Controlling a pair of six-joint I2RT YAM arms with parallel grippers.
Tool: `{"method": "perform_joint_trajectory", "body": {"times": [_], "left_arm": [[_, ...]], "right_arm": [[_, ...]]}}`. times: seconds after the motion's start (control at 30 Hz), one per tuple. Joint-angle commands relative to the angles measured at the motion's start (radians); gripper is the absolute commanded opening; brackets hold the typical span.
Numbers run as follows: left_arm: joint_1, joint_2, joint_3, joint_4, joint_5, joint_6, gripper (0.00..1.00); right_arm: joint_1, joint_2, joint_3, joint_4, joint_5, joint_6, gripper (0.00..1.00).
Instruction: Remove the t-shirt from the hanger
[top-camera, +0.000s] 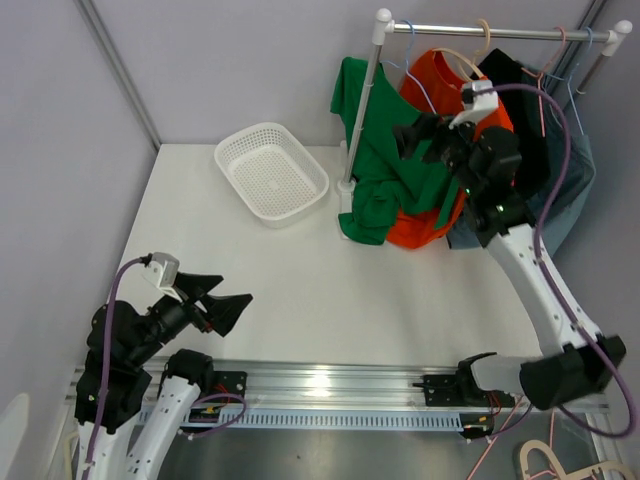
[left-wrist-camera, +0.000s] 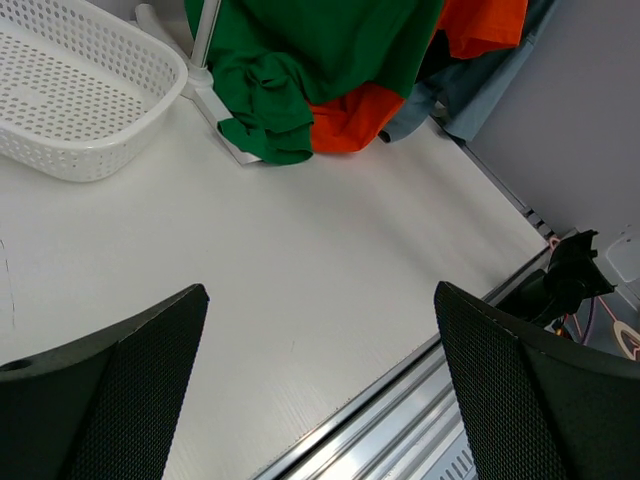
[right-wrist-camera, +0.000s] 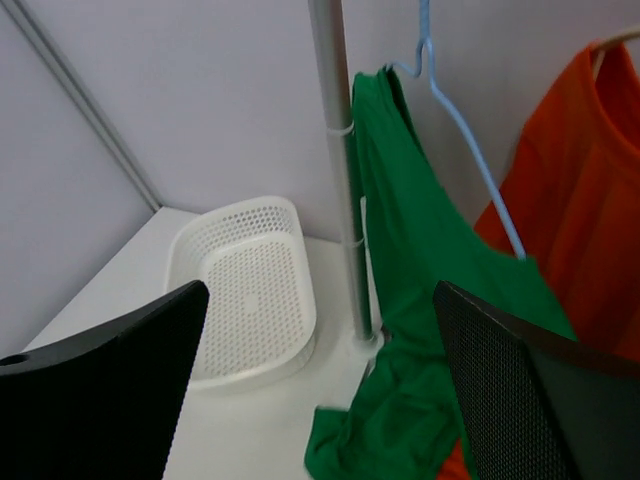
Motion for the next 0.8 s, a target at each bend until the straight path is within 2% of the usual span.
{"method": "perform_joint_trajectory", "body": {"times": [0.0,0.13,0.17,0.33,0.5,0.63,0.67,0.77], "left_arm": [[-0.003,-0.014,-0.008,0.024,-0.019,0.003,0.99],[-0.001,-0.020,-0.008,0.025,-0.012,0.001,0.99],[-0.001,-0.020,-0.008,0.027,-0.011,0.001,1.00],[0.003,-0.035,-0.011,0.025,-0.006,0.004,0.99],[0.017,-0.042,-0.016,0.029,0.001,0.006,1.00],[0.038,-0.037,-0.016,0.030,0.008,0.006,0.99],[0.040,-0.036,-0.016,0.029,0.011,0.007,0.99],[0.040,-0.040,-0.016,0.025,0.008,0.006,1.00]], "right_arm": [[0.005,0.144,0.158,0.191,0.009,-0.114,0.99],[0.005,0.351,0.304,0.253,-0.020,-0.190,0.99],[0.005,0.375,0.325,0.267,-0.016,-0.241,1.00],[0.005,0.511,0.502,0.252,0.018,-0.292,1.00],[0.005,0.588,0.572,0.272,0.039,-0.286,0.92],[0.005,0.708,0.784,0.114,0.047,-0.305,0.80],[0.005,0.726,0.856,0.096,0.049,-0.307,0.80],[0.005,0.769,0.913,0.080,0.073,-0.327,0.78]]}}
